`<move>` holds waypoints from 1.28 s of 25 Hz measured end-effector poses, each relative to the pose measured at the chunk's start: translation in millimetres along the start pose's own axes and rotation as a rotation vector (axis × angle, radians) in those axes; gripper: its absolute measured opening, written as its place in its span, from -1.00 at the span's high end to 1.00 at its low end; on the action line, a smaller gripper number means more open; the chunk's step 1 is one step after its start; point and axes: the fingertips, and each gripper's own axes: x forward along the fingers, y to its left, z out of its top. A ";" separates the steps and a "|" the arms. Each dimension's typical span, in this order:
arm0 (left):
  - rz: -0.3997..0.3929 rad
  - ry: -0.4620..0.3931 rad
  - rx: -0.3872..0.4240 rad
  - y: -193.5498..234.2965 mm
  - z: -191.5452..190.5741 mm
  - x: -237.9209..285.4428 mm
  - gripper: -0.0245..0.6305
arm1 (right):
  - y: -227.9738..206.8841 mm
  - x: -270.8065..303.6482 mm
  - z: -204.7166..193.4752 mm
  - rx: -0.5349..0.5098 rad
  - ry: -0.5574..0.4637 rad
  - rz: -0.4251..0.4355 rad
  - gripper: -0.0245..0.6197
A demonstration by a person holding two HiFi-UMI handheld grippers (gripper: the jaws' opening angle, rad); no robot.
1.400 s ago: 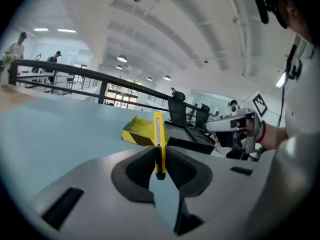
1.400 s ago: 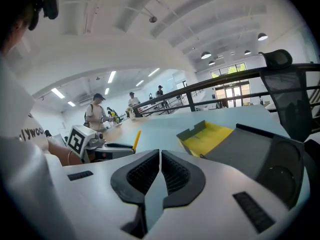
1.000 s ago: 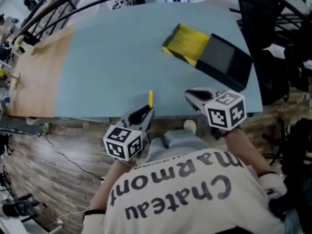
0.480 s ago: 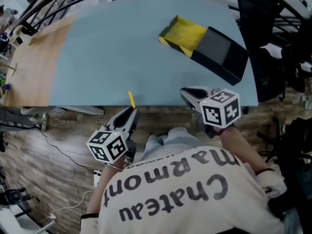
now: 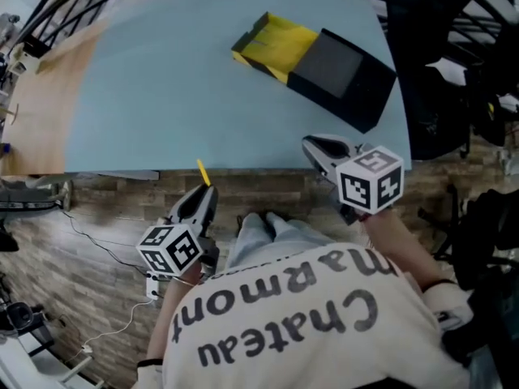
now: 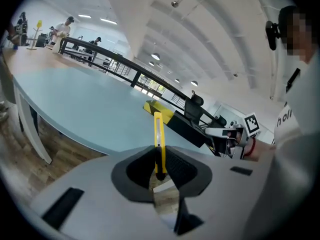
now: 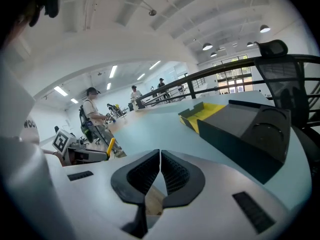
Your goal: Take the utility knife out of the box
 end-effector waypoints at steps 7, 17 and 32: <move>-0.028 0.012 0.029 -54.4 -15.9 30.9 0.73 | -38.8 -37.4 -17.4 -0.002 0.028 -0.008 0.81; 0.016 -0.002 0.050 -90.6 -37.5 23.7 0.73 | -56.2 -64.4 -36.2 0.031 0.021 0.039 0.81; 0.046 -0.085 0.092 -146.9 -54.4 9.8 0.73 | -53.5 -104.8 -49.6 -0.034 0.008 0.122 0.81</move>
